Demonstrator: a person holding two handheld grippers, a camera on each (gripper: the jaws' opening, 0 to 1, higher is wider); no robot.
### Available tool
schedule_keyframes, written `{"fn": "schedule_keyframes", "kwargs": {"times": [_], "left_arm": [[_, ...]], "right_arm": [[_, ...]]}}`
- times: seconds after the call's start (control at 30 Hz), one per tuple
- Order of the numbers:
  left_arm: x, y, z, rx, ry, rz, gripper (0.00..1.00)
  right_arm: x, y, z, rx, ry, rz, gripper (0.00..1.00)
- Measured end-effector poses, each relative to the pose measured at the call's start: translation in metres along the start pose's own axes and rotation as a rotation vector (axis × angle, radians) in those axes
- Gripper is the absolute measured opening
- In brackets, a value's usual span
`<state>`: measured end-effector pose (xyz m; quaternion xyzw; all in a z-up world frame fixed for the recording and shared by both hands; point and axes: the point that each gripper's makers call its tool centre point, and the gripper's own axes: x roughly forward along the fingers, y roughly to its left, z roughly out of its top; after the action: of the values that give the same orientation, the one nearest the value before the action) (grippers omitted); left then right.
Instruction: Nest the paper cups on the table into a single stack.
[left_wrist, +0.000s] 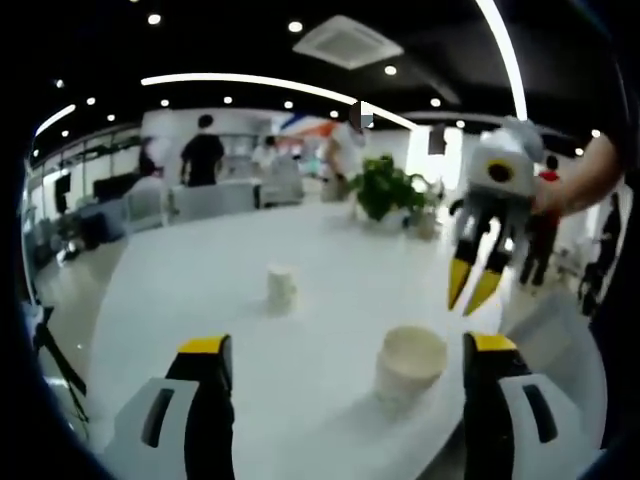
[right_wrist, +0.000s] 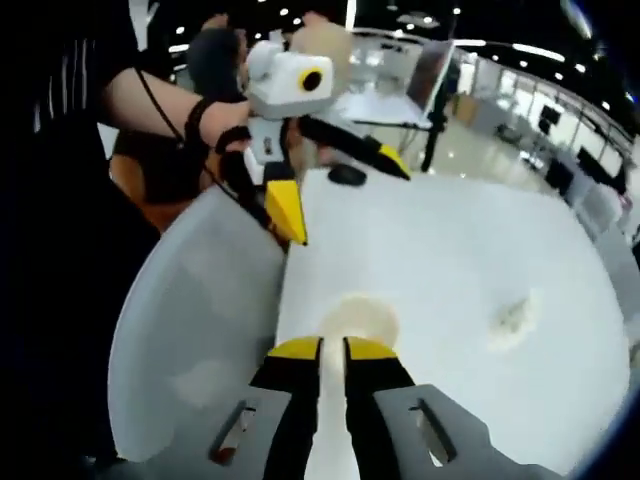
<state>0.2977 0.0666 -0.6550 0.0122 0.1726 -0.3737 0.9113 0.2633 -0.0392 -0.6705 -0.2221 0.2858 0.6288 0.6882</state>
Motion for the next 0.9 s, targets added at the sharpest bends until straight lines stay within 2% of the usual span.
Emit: {"fn": "schedule_keyframes", "kwargs": {"times": [0.17,0.37,0.53,0.9], "left_arm": [[0.001,0.005,0.002,-0.017,-0.012,0.013,0.94],[0.000,0.005,0.003,-0.016,-0.008,0.015,0.94],[0.000,0.007,0.005,-0.025,-0.014,0.017,0.94],[0.001,0.011,0.006,-0.029,-0.015,0.027,0.94]], "right_arm": [[-0.013,-0.017,-0.001,0.157,-0.126,-0.073,0.09],[-0.023,-0.030,-0.007,0.229,-0.185,-0.150,0.15],[-0.027,-0.038,-0.015,0.310,-0.214,-0.179,0.19],[-0.040,-0.055,-0.021,0.347,-0.251,-0.291,0.37]]}}
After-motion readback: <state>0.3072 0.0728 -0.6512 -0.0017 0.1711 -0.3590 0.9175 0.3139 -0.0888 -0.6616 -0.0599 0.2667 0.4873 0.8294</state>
